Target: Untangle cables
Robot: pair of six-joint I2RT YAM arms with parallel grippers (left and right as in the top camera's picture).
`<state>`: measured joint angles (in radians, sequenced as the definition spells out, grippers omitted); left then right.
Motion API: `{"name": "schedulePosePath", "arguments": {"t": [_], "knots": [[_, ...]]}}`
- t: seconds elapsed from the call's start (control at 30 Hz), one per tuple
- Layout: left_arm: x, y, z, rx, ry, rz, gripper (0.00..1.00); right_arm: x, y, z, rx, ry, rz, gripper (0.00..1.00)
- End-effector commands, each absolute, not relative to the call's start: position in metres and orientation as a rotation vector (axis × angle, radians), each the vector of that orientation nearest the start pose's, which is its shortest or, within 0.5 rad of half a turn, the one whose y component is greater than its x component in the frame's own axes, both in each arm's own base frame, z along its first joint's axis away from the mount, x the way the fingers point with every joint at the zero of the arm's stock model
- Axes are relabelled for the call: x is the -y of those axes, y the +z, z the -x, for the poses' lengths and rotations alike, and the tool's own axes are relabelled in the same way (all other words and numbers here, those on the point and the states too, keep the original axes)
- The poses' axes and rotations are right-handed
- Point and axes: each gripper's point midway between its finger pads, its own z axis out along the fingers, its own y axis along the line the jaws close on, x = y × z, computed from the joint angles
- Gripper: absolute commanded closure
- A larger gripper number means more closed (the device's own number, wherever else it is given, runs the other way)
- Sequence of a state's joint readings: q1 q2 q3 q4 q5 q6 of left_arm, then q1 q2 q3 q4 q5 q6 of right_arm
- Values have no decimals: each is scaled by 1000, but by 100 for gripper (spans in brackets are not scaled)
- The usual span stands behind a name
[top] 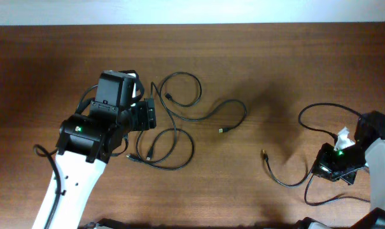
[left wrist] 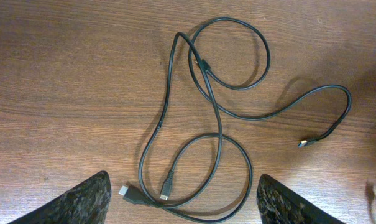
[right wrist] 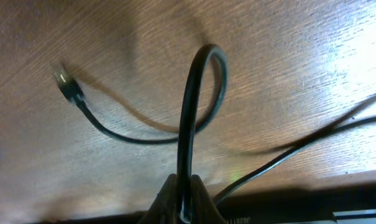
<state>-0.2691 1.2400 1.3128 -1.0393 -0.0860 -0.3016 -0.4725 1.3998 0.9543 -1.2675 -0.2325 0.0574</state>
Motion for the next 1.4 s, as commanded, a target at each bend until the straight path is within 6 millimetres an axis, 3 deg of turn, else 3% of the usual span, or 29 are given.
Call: {"name": "schedulePosePath", "arguments": {"t": [0.0, 0.1, 0.17, 0.23, 0.3, 0.37, 0.43, 0.47, 0.53, 0.6, 0.63, 0.7, 0.77, 0.8, 0.83, 0.93, 1.07, 1.2, 1.27, 1.37], "knots": [[68, 241, -308, -2527, -97, 57, 23, 57, 79, -194, -3056, 394, -880, 96], [69, 241, -308, -2526, -107, 55, 18, 58, 82, -230, -2890, 480, -897, 96], [70, 241, -308, -2525, -113, 53, 12, 45, 110, -289, -2605, 760, -848, 96], [70, 241, -308, -2525, -112, 54, 9, 37, 157, -337, -2344, 995, -795, 96], [70, 241, -308, -2526, -113, 53, 8, 34, 229, -378, -2078, 1187, -623, 96], [74, 241, -307, -2530, -141, 44, 7, 47, 295, -406, -1881, 1158, -495, 96], [75, 241, -307, -2531, -145, 43, 8, 76, 352, -423, -1712, 967, -385, 96], [75, 241, -307, -2531, -144, 43, 8, 108, 367, -425, -1651, 845, -454, 96], [75, 241, -307, -2530, -145, 43, 7, 169, 371, -416, -1571, 670, -606, 96], [75, 241, -308, -2528, -146, 43, 7, 243, 366, -385, -1491, 474, -782, 96], [77, 241, -307, -2532, -163, 37, 7, 289, 360, -356, -1433, 357, -908, 96], [82, 241, -306, -2537, -201, 26, 8, 346, 355, -308, -1355, 181, -1035, 96], [84, 241, -305, -2539, -215, 35, 8, 373, 352, -278, -1316, 96, -1095, 96], [86, 241, -305, -2541, -238, 33, 8, 386, 347, -264, -1298, 68, -1130, 1], [89, 241, -304, -2544, -259, 26, 8, 393, 340, -256, -1297, 64, -1161, 1], [93, 241, -302, -2548, -290, 16, 8, 384, 323, -265, -1354, 145, -1182, 1], [94, 242, -303, -2543, -291, 15, 8, 337, 319, -306, -1470, 354, -1064, 1], [95, 245, -307, -2525, -297, 14, 8, 265, 279, -333, -1710, 597, -1012, 1], [96, 245, -306, -2525, -309, 10, 8, 214, 252, -345, -1918, 636, -882, 1], [99, 254, -301, -2500, -346, -6, 8, 143, 233, -361, -2103, 732, -702, 1]]}}
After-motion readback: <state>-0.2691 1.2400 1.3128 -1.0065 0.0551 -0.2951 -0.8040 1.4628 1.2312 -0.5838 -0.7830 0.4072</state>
